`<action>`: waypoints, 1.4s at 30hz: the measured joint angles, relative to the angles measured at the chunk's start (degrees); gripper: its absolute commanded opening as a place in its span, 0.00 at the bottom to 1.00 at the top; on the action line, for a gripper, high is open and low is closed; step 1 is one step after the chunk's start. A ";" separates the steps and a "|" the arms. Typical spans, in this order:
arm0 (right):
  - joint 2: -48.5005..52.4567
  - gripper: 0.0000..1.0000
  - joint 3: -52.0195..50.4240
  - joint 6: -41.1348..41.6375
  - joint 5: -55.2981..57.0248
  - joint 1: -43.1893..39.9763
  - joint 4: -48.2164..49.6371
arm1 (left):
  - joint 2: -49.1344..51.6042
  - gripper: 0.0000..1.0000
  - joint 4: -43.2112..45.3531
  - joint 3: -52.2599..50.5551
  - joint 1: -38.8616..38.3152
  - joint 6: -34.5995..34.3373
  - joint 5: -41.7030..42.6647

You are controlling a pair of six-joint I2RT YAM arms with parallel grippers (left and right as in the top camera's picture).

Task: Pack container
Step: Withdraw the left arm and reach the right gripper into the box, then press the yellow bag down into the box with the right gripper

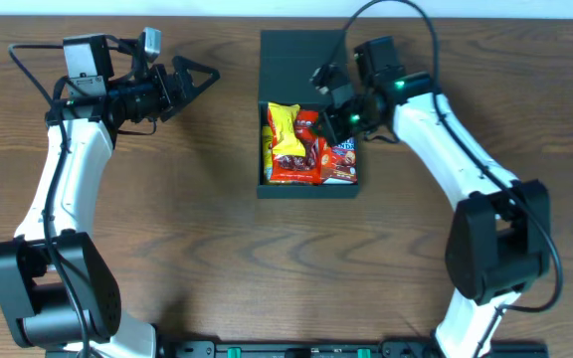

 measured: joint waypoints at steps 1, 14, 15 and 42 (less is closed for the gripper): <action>0.33 0.01 0.00 0.28 -0.07 0.61 0.59 | 0.00 0.95 -0.13 0.00 0.00 0.26 -0.61; 3.52 0.01 0.02 4.79 -0.74 4.66 6.58 | 0.00 0.95 -0.76 -0.02 0.00 2.08 -5.05; 3.67 0.01 0.02 4.96 -0.76 4.87 6.78 | 0.00 0.95 -1.09 0.00 0.00 2.08 -5.46; 4.13 0.11 14.36 28.11 6.82 5.73 -1.09 | 0.00 0.95 -4.37 0.00 0.00 5.27 -16.33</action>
